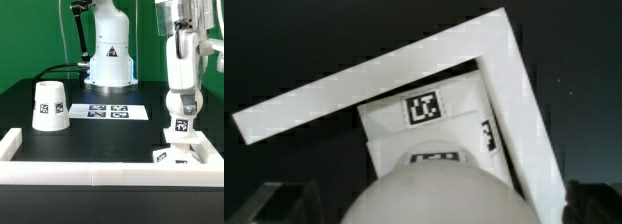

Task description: Assemble lamp

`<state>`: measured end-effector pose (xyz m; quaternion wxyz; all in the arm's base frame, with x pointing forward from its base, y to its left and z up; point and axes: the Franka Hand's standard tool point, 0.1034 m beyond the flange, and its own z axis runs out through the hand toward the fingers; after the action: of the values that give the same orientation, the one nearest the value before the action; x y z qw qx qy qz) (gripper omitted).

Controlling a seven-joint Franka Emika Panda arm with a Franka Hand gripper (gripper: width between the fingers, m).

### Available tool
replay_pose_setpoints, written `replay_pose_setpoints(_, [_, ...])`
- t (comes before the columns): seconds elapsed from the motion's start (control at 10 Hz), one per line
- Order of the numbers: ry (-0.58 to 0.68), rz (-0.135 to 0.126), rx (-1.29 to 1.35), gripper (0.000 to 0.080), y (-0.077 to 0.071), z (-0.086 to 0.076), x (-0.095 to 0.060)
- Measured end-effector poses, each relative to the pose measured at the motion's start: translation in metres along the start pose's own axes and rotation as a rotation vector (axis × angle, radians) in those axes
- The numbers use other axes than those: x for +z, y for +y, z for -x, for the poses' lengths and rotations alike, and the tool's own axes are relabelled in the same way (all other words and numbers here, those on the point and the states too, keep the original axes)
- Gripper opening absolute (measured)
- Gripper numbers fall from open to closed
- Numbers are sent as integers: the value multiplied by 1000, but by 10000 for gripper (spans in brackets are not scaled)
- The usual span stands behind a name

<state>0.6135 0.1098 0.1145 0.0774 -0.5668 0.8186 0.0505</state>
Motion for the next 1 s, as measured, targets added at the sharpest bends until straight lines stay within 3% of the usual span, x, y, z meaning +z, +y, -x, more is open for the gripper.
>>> replay_pose_setpoints(0.2, [1, 2, -21, 695, 1, 0, 0])
replay_pose_setpoints(0.3, [3, 18, -135, 699, 3, -1, 0])
replay_pose_setpoints(0.5, [5, 72, -289, 699, 15, 0, -5])
replay_pose_setpoints(0.7, [12, 164, -518, 699, 37, 1, -6])
replay_pose_setpoints(1.0, [9, 163, -511, 699, 38, 0, -4])
